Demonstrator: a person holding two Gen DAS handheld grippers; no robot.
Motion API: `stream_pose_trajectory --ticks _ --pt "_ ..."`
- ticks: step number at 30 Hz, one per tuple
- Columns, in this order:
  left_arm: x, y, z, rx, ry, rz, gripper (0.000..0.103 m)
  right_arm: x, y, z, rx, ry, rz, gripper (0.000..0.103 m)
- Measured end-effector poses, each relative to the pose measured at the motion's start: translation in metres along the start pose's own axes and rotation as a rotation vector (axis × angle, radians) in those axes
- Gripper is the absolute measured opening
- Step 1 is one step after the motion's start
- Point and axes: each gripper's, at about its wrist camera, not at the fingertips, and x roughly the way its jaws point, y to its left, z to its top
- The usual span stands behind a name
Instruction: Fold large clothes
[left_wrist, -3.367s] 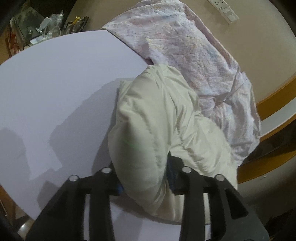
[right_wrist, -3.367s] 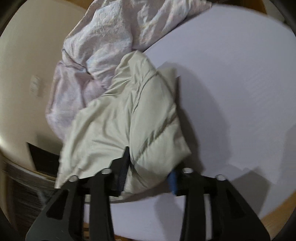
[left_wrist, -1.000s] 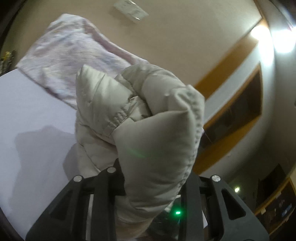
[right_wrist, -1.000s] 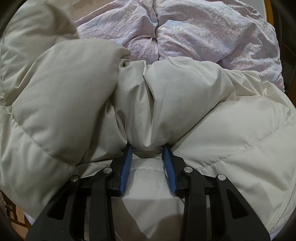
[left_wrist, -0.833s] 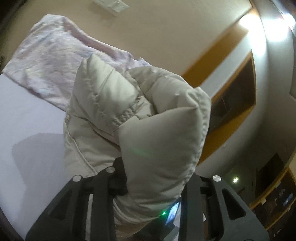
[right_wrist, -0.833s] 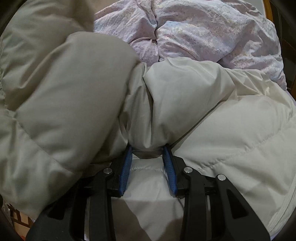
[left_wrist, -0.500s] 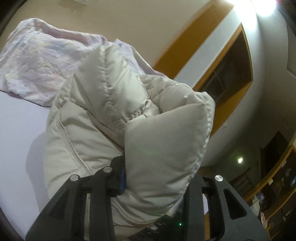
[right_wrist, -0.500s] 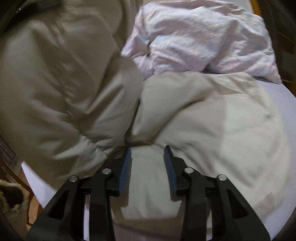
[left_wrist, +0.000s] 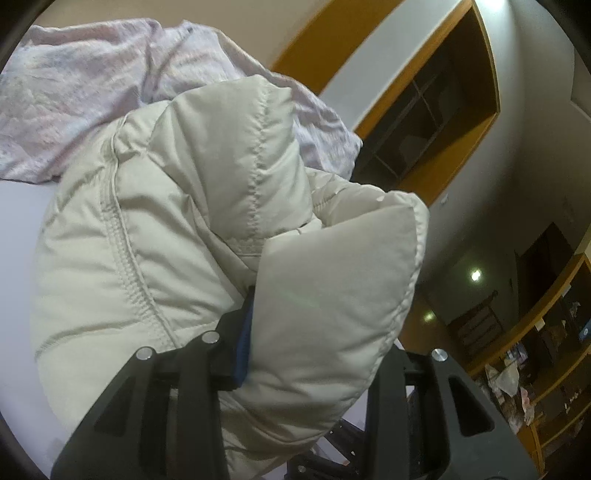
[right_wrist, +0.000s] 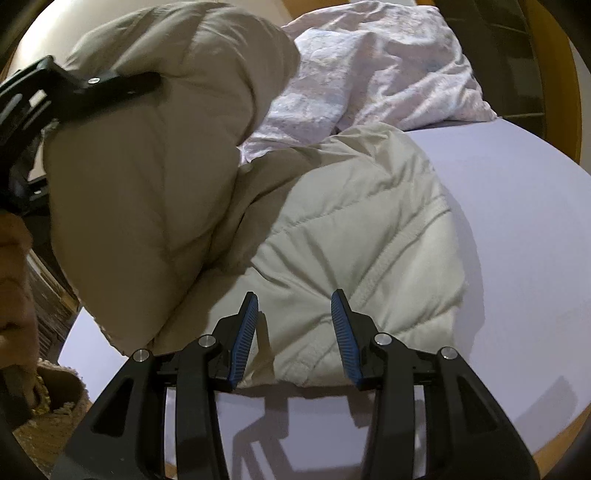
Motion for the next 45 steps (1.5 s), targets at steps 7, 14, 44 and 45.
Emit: stream_pose_trajectory --ticks 7,14,44,45 --pt "0.036 -0.015 -0.011 0.030 0.120 -0.022 0.036 -0.013 -0.008 -0.016 0.031 -0.026 -0.023 0.044" --pt "0.041 -0.018 -0.007 0.023 0.236 -0.143 0.058 -0.016 -0.010 -0.021 0.056 -0.029 -0.014 0.044" --pt "-0.038 0.098 0.026 0.029 0.073 0.259 0.080 -0.014 -0.004 -0.025 0.036 -0.026 -0.041 0.047" --pt "-0.034 0.098 0.023 0.030 0.085 0.255 0.080 -0.014 -0.004 -0.026 0.036 -0.025 -0.040 0.047"
